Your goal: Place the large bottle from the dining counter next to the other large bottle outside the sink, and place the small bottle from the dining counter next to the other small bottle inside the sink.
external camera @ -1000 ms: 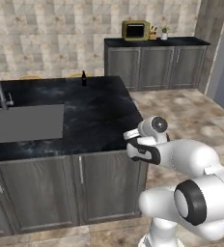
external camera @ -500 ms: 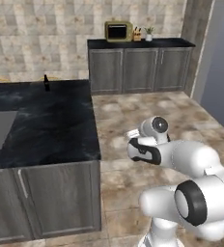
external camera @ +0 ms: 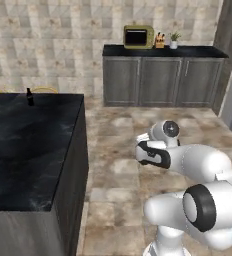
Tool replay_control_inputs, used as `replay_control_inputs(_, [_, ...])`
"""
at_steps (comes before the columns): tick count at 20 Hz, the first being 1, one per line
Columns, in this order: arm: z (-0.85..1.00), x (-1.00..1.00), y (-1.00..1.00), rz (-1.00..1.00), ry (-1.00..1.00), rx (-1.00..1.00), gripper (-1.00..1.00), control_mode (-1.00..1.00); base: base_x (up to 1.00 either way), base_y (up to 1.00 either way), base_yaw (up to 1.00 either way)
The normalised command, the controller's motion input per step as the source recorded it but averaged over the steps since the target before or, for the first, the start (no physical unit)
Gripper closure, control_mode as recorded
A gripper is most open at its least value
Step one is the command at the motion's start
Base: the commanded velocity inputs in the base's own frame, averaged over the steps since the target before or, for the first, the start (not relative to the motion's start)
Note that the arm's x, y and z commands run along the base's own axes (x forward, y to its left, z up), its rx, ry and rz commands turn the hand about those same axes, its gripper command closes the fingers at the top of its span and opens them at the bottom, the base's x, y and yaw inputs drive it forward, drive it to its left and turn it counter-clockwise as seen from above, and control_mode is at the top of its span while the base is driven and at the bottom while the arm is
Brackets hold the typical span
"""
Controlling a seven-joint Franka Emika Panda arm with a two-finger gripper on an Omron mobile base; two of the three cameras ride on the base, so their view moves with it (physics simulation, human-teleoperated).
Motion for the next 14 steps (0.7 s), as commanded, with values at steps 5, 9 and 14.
replay_control_inputs(5, [0.00, 0.00, 0.00, 0.00, 0.00, 0.00, -1.00, 1.00, 0.98, -0.94, 0.40])
replay_control_inputs(9, [0.00, 0.00, 0.00, 0.00, 0.00, 0.00, -1.00, 1.00, 0.98, -0.96, 0.40])
replay_control_inputs(14, [0.00, 0.00, 0.00, 0.00, 0.00, 0.00, -1.00, 1.00, 0.93, -1.00, 0.41])
